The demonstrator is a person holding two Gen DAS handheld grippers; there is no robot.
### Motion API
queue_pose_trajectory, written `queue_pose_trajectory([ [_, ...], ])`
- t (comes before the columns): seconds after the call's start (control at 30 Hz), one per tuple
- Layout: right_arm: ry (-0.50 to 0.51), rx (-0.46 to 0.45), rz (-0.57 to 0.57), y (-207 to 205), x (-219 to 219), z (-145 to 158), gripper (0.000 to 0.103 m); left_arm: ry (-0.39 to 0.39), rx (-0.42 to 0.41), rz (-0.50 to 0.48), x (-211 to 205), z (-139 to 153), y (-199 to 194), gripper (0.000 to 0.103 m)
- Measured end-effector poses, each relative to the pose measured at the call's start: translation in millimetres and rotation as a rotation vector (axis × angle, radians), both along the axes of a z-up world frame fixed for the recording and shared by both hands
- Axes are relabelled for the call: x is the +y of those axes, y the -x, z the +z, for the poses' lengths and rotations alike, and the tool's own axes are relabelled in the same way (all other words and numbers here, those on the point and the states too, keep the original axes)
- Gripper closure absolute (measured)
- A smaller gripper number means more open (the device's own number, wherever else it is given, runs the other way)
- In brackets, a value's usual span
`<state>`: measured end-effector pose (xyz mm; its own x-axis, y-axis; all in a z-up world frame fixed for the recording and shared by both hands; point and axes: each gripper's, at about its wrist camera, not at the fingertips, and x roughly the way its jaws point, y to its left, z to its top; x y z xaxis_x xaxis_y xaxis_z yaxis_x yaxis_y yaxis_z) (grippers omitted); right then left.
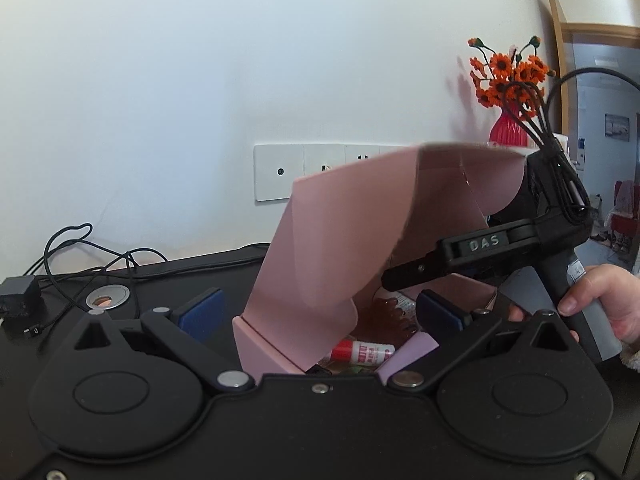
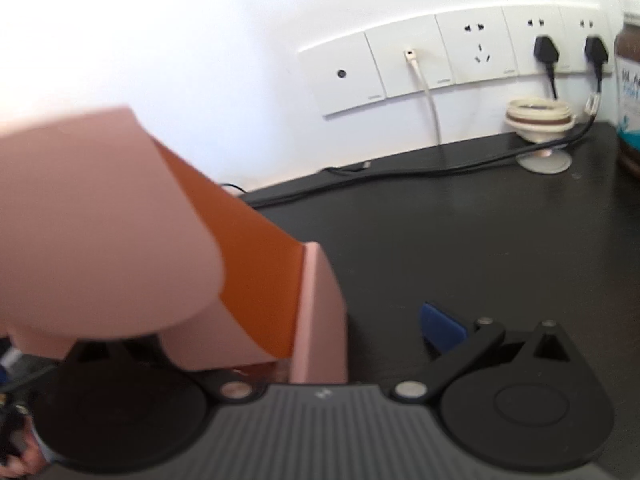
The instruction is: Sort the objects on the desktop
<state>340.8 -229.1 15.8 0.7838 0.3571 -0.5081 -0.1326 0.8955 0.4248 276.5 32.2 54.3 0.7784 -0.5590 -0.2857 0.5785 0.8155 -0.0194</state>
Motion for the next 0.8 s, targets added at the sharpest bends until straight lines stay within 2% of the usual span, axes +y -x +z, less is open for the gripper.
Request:
queue_pose_trajectory([
  [0.1, -0.085, -0.022, 0.033, 3, -7, 2, 0.001, 0.007, 0.022, -0.002, -2, -1, -3, 0.0],
  [0.27, -0.093, -0.052, 0.032, 9, -9, 8, 0.001, 0.008, -0.003, -0.015, -4, 0, 2, 0.0],
  [0.53, -0.155, -0.163, 0.082, 16, -30, 31, 0.001, 0.047, -0.047, -0.052, -5, 8, 14, 0.0],
  [0.7, -0.226, -0.244, 0.134, 24, -48, 38, 0.001, 0.037, -0.062, -0.058, -9, 8, 18, 0.0],
  [0.8, -0.278, -0.236, 0.157, 24, -51, 40, 0.001, 0.035, -0.067, -0.061, -9, 8, 18, 0.0],
])
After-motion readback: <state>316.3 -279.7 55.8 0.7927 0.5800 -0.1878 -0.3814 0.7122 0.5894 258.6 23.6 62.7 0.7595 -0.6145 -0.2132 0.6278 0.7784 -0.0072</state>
